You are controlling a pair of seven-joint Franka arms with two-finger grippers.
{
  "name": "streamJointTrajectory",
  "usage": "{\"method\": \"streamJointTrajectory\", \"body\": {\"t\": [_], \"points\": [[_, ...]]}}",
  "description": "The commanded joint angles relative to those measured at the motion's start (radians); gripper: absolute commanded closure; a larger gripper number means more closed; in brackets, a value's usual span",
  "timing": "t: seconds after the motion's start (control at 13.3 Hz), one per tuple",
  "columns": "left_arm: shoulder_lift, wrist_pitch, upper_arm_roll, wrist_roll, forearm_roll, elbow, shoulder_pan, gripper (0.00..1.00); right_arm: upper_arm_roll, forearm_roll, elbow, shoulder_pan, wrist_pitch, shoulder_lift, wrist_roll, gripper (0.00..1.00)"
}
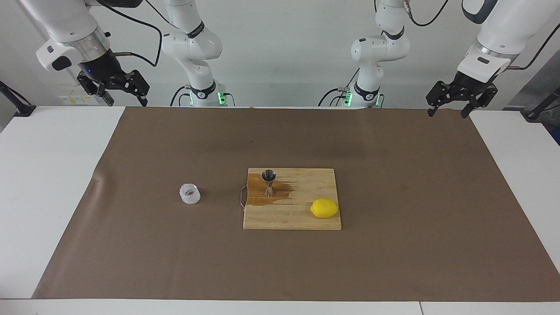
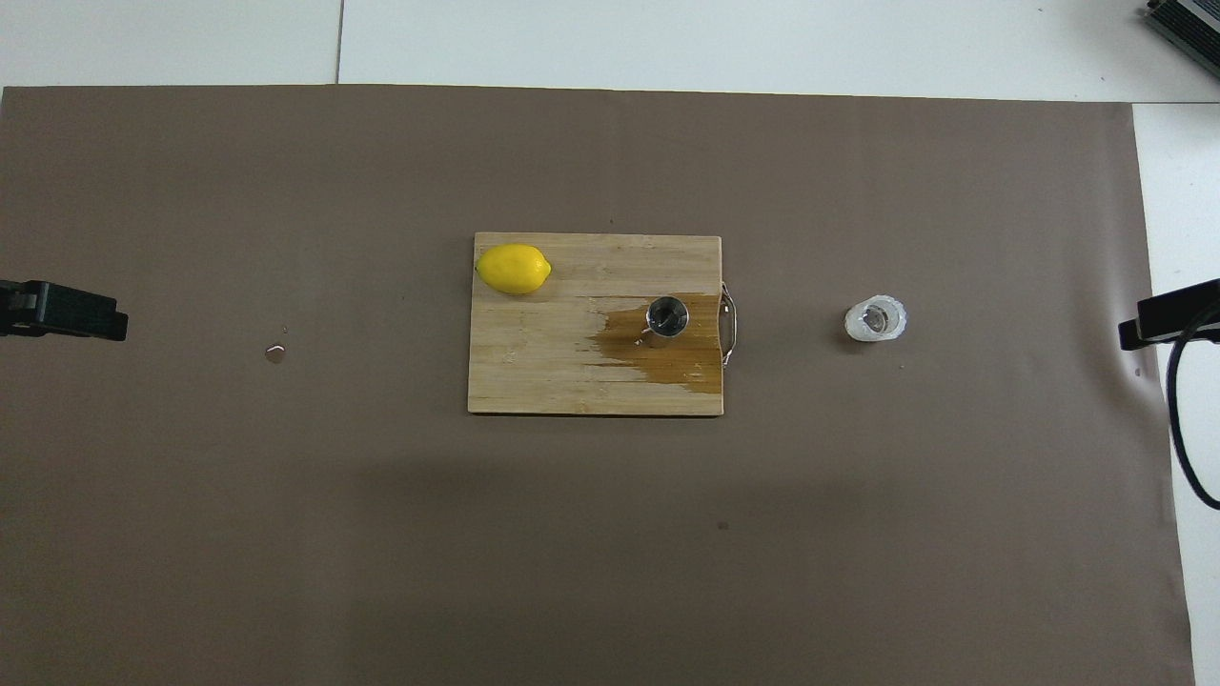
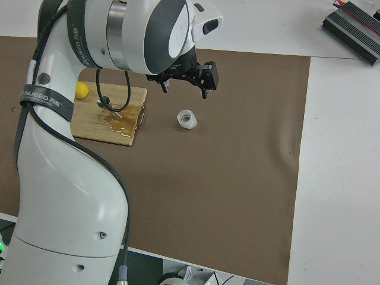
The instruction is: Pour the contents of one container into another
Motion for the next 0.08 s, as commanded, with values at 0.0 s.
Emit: {"method": "streamJointTrajectory", "body": {"t": [0.0], "points": [[-0.024, -0.006, 0.009, 0.006, -0.009, -0.022, -0.006, 0.00, -0.024, 0.008, -0.064, 0.036, 0.069, -0.035, 0.018, 0.00]]}}
